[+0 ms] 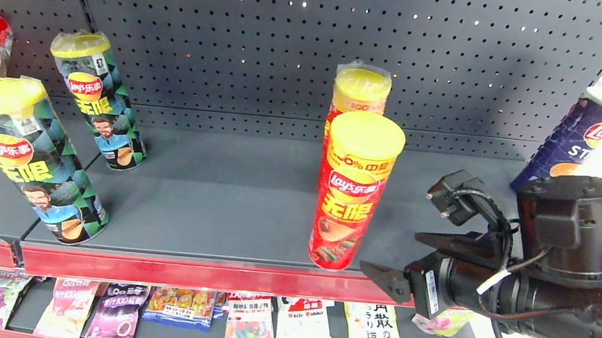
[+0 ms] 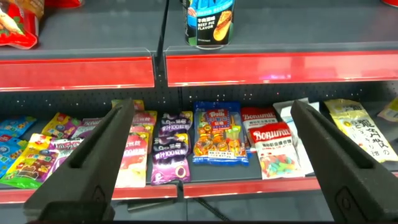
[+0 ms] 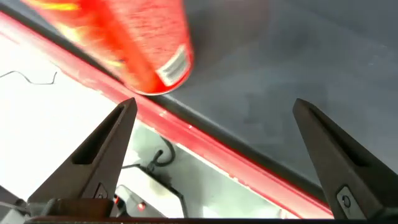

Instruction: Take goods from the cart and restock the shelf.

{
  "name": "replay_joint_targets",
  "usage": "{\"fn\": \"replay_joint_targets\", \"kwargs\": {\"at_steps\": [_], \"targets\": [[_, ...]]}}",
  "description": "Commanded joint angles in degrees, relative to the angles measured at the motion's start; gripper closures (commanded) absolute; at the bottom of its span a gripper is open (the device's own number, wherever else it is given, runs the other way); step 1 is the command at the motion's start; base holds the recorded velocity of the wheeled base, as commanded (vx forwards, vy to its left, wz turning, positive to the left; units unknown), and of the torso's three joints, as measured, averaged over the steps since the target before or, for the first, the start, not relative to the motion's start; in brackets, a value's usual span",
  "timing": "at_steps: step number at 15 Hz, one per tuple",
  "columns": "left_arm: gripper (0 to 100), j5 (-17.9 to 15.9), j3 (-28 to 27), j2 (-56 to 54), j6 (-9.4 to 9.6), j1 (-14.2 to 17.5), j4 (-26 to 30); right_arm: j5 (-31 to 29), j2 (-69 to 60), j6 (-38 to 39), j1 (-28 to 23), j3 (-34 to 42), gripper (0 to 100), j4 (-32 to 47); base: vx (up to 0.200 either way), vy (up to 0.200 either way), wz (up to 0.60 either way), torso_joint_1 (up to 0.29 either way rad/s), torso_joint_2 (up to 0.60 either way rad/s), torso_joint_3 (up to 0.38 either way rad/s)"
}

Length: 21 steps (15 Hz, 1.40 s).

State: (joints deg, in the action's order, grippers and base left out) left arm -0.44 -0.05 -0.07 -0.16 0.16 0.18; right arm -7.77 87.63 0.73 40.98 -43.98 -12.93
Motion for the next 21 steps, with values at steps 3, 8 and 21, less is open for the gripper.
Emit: {"fn": "replay_joint_targets", "kwargs": {"at_steps": [3,8,21], "targets": [[0,0.0,0.05,0.07,-0.02,0.02,-0.01,0.03,0.88,-0.03,0.94,-0.23,0,-0.07,0.0,0.0,0.0,0.0,0.0,0.0],[0,0.0,-0.04,0.07,-0.02,0.02,-0.01,0.03,2.2,0.06,2.26,-0.66,0,-0.34,0.0,0.0,0.0,0.0,0.0,0.0],[0,0.0,-0.04,0.07,-0.02,0.02,-0.01,-0.32,5.54,0.06,-0.2,-2.33,0,-2.89,0.0,0.0,0.0,0.0,0.0,0.0]]}}
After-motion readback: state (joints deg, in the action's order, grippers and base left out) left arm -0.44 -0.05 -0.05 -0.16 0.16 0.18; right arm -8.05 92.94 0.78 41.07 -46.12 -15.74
